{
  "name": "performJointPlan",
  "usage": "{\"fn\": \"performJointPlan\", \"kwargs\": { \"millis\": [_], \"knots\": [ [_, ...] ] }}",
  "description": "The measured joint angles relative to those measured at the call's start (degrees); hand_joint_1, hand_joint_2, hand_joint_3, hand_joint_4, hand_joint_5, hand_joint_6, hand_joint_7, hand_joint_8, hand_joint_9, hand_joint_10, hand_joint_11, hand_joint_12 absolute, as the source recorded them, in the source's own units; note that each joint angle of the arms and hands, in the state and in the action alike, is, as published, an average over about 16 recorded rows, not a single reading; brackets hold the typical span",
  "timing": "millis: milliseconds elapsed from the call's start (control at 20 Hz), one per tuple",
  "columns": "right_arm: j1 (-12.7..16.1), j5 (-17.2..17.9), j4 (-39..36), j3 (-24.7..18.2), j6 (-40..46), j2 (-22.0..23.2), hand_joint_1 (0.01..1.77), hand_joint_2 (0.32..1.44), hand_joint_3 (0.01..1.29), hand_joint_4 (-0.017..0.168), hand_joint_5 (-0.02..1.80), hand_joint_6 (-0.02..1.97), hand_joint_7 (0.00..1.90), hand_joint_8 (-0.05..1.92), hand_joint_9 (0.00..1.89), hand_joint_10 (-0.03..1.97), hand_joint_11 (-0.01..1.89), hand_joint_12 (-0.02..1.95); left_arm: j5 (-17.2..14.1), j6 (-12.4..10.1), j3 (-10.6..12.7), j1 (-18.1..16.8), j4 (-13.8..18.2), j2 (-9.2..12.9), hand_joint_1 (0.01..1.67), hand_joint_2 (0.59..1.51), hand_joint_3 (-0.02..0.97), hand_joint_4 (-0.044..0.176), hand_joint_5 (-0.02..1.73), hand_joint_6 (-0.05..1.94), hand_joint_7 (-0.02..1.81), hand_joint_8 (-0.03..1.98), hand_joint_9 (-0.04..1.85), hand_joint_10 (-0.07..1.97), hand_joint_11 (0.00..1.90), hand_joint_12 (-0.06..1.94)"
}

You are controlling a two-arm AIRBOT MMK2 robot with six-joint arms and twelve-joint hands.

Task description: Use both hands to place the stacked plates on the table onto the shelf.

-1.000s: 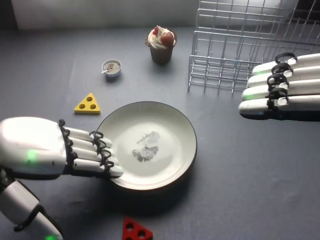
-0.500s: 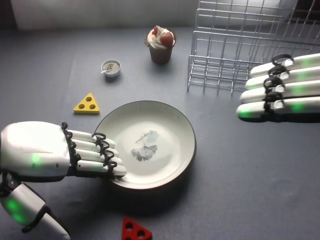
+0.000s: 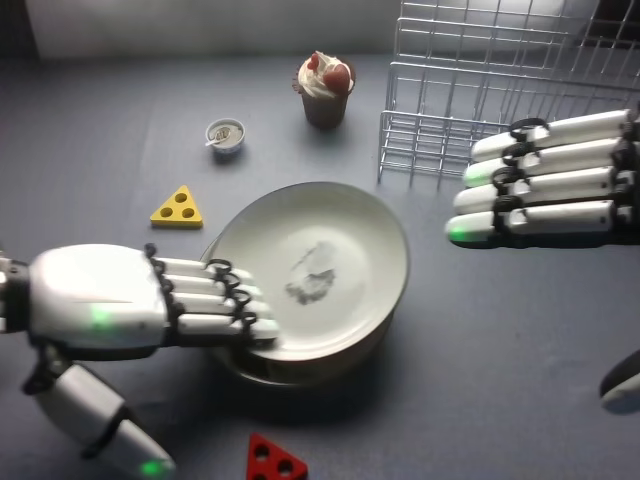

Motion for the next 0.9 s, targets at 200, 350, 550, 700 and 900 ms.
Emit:
{"fn": "performJointPlan", "kwargs": {
  "millis": [200, 350, 550, 700, 900],
  "knots": [
    [0.4, -1.7, 0.3, 0.9, -2.3, -2.1, 0.06, 0.95, 0.02, 0.003, 0.18, 0.02, 0.22, 0.01, 0.21, 0.0, 0.21, 0.02, 1.1, -0.1, 0.1, -1.4, 0.0, -2.4, 0.09, 0.951, 0.005, -0.003, 0.04, -0.01, 0.05, 0.0, 0.06, -0.01, 0.08, -0.02],
    [0.6, -2.8, 0.8, 1.6, -4.0, -3.8, 0.15, 0.95, 0.02, 0.003, 0.16, 0.02, 0.21, 0.01, 0.21, 0.0, 0.21, 0.02, 1.9, -0.2, 0.0, -2.4, 0.2, -4.1, 0.09, 0.949, 0.005, -0.003, 0.03, -0.02, 0.04, -0.01, 0.06, -0.02, 0.08, -0.02],
    [0.7, -4.3, 1.5, 2.7, -5.8, -6.0, 0.41, 0.93, 0.02, 0.003, 0.14, 0.02, 0.17, 0.01, 0.19, 0.0, 0.21, 0.02, 2.6, -0.3, 0.0, -3.7, 0.6, -5.8, 0.09, 0.947, 0.005, -0.003, 0.04, -0.02, 0.04, -0.01, 0.06, -0.02, 0.08, -0.02],
    [0.7, -5.5, 2.1, 3.7, -6.9, -7.8, 0.63, 0.92, 0.02, 0.003, 0.14, 0.02, 0.16, 0.01, 0.19, 0.0, 0.22, 0.02, 2.9, -0.3, 0.0, -4.2, 0.8, -6.4, 0.09, 0.949, 0.006, -0.004, 0.04, -0.02, 0.04, -0.01, 0.06, -0.02, 0.09, -0.02],
    [0.7, -7.1, 2.8, 5.4, -7.4, -10.3, 0.94, 0.91, 0.02, 0.003, 0.14, 0.02, 0.14, 0.01, 0.18, 0.0, 0.23, 0.02, 2.8, -0.3, 0.3, -4.4, 0.9, -6.7, 0.09, 0.952, 0.005, -0.004, 0.04, -0.02, 0.04, -0.02, 0.07, -0.02, 0.09, -0.02]
  ]
}}
